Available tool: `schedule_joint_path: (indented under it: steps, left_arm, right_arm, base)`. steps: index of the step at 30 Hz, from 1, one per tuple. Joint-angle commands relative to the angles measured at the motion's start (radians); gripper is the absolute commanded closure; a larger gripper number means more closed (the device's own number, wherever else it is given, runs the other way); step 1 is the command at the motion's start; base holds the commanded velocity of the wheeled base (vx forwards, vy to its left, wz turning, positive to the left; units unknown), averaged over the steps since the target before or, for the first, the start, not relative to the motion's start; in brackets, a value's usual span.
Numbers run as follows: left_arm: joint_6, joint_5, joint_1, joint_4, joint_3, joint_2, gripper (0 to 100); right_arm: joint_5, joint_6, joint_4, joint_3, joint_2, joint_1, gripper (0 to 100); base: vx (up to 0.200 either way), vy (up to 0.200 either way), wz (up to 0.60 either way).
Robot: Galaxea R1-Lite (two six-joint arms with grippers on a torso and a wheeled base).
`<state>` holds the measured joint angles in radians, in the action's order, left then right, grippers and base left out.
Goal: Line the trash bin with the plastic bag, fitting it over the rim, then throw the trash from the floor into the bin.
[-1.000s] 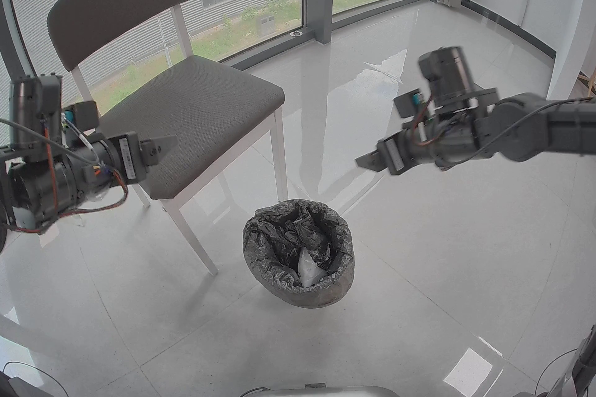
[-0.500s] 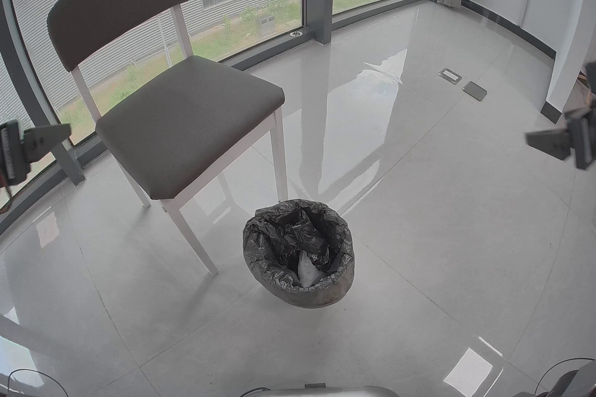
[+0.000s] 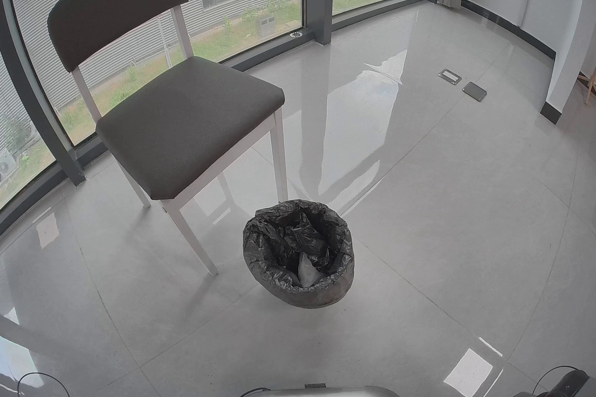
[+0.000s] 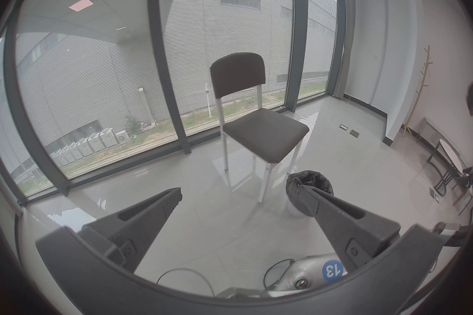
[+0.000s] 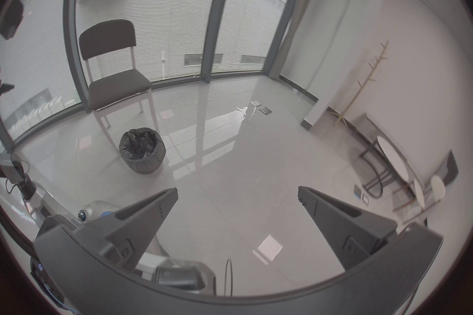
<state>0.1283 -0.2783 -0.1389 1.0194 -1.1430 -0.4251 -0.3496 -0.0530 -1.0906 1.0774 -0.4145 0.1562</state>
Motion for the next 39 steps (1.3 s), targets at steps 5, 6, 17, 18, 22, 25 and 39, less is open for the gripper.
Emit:
schedule_joint_path:
  steps: [5,6,17,18,22,25,39]
  left_arm:
    - [0.011,-0.009,0.071,0.140,0.078,0.333,0]
    - [0.011,-0.005,0.070,0.137,0.075,0.333,0]
    - [0.007,-0.013,0.071,-0.171,0.276,0.336,0]
    - [0.005,-0.013,0.071,-0.180,0.284,0.336,0]
    - [-0.061,-0.010,0.071,-0.547,0.577,0.335,0]
    - [-0.116,0.016,0.070,-0.782,0.778,0.333,0]
    - [-0.170,0.091,0.088,-1.004,1.115,0.338,0]
  right_arm:
    - [0.164,0.119,0.532,-0.656,0.414,-0.158,0]
    - [0.169,0.111,0.634,-0.725,0.414,-0.158,0]
    - [0.248,0.047,1.111,-1.061,0.411,-0.156,0]
    - [0.248,0.047,1.111,-1.062,0.411,-0.158,0]
    - [0.285,0.055,1.089,-1.073,0.411,-0.158,0]
    - [0.307,0.055,1.086,-1.074,0.411,-0.158,0]
    - [0.310,0.050,1.086,-1.074,0.411,-0.158,0]
  base:
    - [0.000,0.000,0.00]
    - [0.000,0.000,0.00]
    - [0.000,0.000,0.00]
    - [0.000,0.000,0.00]
    - [0.000,0.000,0.00]
    - [0.000,0.000,0.00]
    - [0.000,0.000,0.00]
